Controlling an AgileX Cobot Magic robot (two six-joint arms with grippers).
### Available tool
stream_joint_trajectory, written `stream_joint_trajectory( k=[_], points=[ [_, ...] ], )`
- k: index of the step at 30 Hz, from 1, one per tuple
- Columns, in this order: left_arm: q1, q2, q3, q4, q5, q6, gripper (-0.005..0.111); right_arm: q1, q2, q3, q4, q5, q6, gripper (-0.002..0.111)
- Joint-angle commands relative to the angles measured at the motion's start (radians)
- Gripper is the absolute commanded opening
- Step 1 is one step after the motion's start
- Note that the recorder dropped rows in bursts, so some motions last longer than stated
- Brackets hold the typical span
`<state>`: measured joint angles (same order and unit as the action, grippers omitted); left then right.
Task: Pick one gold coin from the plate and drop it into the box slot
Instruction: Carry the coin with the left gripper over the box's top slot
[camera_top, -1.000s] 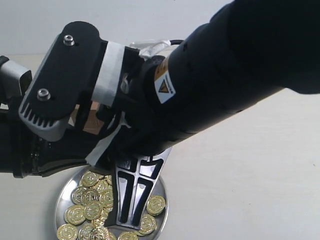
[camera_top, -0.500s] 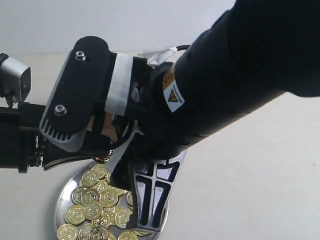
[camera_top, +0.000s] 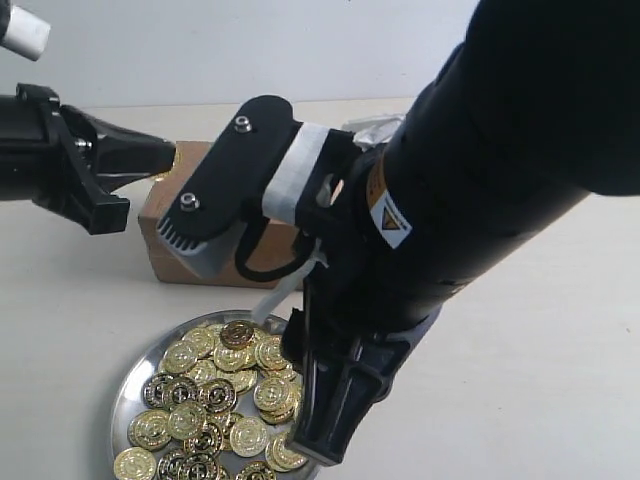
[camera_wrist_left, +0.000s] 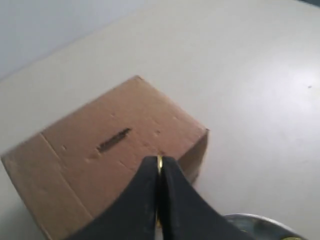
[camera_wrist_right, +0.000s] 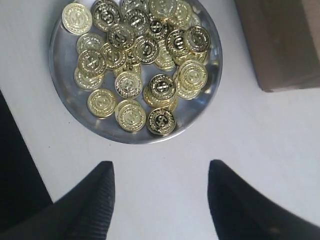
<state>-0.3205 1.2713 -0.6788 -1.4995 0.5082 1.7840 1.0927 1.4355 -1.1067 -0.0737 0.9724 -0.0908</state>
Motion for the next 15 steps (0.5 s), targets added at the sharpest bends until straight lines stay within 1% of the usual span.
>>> stream_joint_trajectory(
  k=[1,4,5,8,11,13,15],
  points=[
    [0.001,0.098,-0.091,-0.021,-0.014,0.243,0.000,0.001,-0.005,0.003,-0.003,0.024,0.015,0.052],
    [0.001,0.186,-0.161,0.006,0.003,0.313,0.000,0.001,-0.005,0.003,-0.003,0.028,0.015,0.052],
    [0.001,0.227,-0.201,0.049,0.023,0.313,0.000,0.001,-0.005,0.003,0.005,0.027,0.015,0.052],
    [0.001,0.321,-0.310,0.275,0.144,0.313,0.000,0.001,-0.005,0.003,0.024,0.027,0.015,0.052],
    [0.001,0.406,-0.404,0.358,0.216,0.313,0.000,0.001,-0.005,0.003,0.024,0.027,0.017,0.052],
    [0.001,0.446,-0.459,0.394,0.224,0.313,0.000,0.001,-0.005,0.003,0.029,0.027,0.017,0.052],
    [0.001,0.483,-0.508,0.468,0.237,0.313,0.000,0.001,-0.005,0.003,0.042,0.027,0.017,0.052]
  ],
)
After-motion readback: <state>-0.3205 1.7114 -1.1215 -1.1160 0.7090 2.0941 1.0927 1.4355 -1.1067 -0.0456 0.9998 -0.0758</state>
